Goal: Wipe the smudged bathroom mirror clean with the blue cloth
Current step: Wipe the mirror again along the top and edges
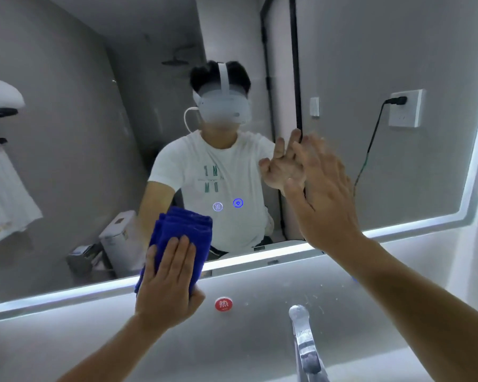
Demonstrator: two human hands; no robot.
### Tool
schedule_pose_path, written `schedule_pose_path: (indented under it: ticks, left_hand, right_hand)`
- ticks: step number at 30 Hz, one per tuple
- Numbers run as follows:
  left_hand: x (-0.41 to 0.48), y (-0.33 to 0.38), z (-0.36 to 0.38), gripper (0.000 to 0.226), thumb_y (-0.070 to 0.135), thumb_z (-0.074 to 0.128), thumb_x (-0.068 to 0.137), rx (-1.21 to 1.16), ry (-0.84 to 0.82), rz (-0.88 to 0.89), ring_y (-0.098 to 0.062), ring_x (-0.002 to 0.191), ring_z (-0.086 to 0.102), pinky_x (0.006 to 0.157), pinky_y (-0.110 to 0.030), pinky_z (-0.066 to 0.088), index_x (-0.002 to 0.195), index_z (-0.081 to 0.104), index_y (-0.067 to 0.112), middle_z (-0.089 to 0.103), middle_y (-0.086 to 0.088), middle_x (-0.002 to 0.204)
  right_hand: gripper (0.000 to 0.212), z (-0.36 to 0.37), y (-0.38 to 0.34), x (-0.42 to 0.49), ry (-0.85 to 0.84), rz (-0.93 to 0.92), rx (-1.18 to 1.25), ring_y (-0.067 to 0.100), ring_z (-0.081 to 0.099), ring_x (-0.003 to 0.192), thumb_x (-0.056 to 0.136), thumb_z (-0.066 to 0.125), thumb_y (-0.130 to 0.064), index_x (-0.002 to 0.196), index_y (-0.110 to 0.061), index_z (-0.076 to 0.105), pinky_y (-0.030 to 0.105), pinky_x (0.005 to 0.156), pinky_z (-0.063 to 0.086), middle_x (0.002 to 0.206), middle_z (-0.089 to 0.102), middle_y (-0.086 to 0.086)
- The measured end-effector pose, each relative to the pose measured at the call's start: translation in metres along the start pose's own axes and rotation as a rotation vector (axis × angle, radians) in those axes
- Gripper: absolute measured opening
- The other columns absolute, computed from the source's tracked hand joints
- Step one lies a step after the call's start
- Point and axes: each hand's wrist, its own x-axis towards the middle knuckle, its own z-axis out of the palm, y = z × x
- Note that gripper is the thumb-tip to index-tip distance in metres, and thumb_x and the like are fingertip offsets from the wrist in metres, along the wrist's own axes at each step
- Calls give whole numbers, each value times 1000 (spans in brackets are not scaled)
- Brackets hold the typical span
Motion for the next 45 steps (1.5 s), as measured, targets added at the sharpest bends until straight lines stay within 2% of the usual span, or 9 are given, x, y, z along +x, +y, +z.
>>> schedule_pose_path:
  ticks: [6,13,21,27,30,33,36,41,45]
  left_hand:
    - [36,4,-8,90,30,47,73,-33,-26,291,-21,151,10,121,-50,8,155,16,9,13,-3,163]
    - [97,57,-15,85,31,42,76,-48,-62,472,-22,150,13,122,-47,3,154,20,6,9,-5,163]
    - [171,167,-22,87,37,44,86,-38,-120,642,-27,151,-4,119,-49,-13,155,2,4,3,-11,164]
    - [116,92,-16,100,45,56,82,135,-218,933,-29,151,-5,119,-52,-12,154,1,1,6,-13,163]
    - [90,26,-18,91,35,44,81,130,-170,921,-28,151,-5,121,-49,-2,154,2,2,18,-11,162]
    - [89,4,-19,89,29,40,75,85,-207,872,-27,151,8,121,-49,6,154,12,2,13,-13,163]
    - [113,56,-19,90,34,48,78,21,-173,838,-27,151,8,121,-49,2,154,13,3,10,-13,163]
    - [183,178,-18,93,43,47,87,-35,-132,826,-28,151,-4,119,-50,-10,154,-6,7,-1,-12,164]
    - [178,192,-15,95,38,56,86,-74,-195,793,-26,151,1,120,-48,-10,153,-4,8,6,-9,164]
  right_hand:
    - [60,16,6,-2,27,-4,24,18,16,146,96,26,-47,151,-24,31,30,113,11,161,21,3]
    - [56,1,78,-34,65,39,-59,22,22,146,95,43,-26,149,-14,34,15,113,4,158,27,7]
    - [55,-36,143,-71,173,214,-117,24,25,145,95,38,-33,145,-10,42,40,115,23,157,31,7]
    - [58,-36,123,-61,146,197,-123,24,21,147,96,33,-39,146,-10,40,42,118,19,158,27,8]
    - [62,-31,108,-54,122,173,-120,19,17,148,95,30,-43,149,-12,36,38,119,16,160,24,4]
    - [56,-26,98,-50,118,133,-124,16,15,147,97,36,-35,149,-14,35,33,117,13,160,23,2]
    - [58,-30,100,-47,127,127,-131,15,13,148,97,33,-39,150,-17,33,34,118,14,161,21,0]
    - [58,-45,119,-51,137,141,-197,20,17,148,96,30,-41,149,-17,35,42,117,21,160,23,3]
    - [57,-45,121,-46,139,173,-200,19,17,148,96,31,-40,149,-20,35,43,115,20,160,22,0]
